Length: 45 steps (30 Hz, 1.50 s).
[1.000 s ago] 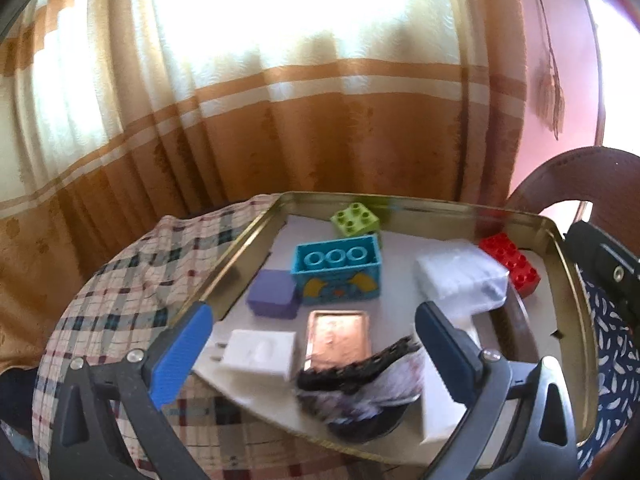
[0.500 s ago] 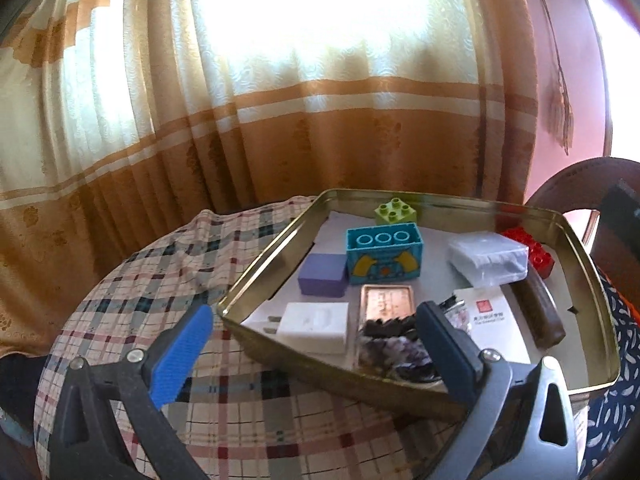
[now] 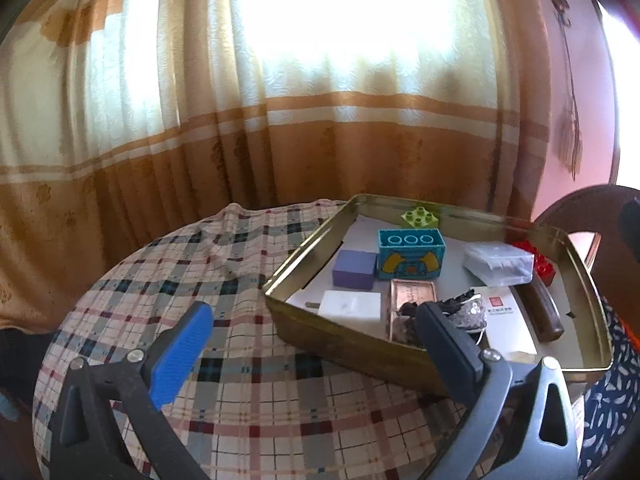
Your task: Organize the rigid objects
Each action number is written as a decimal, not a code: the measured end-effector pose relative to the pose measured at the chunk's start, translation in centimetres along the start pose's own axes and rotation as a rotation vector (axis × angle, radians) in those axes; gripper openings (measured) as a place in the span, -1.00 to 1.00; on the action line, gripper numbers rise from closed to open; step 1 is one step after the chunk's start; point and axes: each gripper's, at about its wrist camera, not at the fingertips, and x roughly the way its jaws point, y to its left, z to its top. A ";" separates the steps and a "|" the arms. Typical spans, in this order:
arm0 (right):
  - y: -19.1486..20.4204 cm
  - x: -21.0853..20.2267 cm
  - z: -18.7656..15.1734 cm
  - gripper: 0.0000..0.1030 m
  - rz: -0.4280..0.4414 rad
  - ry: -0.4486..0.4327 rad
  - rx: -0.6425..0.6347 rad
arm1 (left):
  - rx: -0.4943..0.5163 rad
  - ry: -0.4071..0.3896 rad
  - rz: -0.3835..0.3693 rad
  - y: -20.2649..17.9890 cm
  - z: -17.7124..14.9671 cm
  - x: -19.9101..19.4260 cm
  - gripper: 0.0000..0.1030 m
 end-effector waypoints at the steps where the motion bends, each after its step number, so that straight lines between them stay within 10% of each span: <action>1: 0.2 -0.2 -0.1 0.84 0.001 -0.005 -0.004 | -0.005 -0.005 0.000 0.2 -0.1 -0.2 0.99; 45: 3.8 -2.2 -1.1 0.85 0.031 -0.010 -0.056 | -0.001 -0.101 0.069 3.2 -1.1 -3.9 0.99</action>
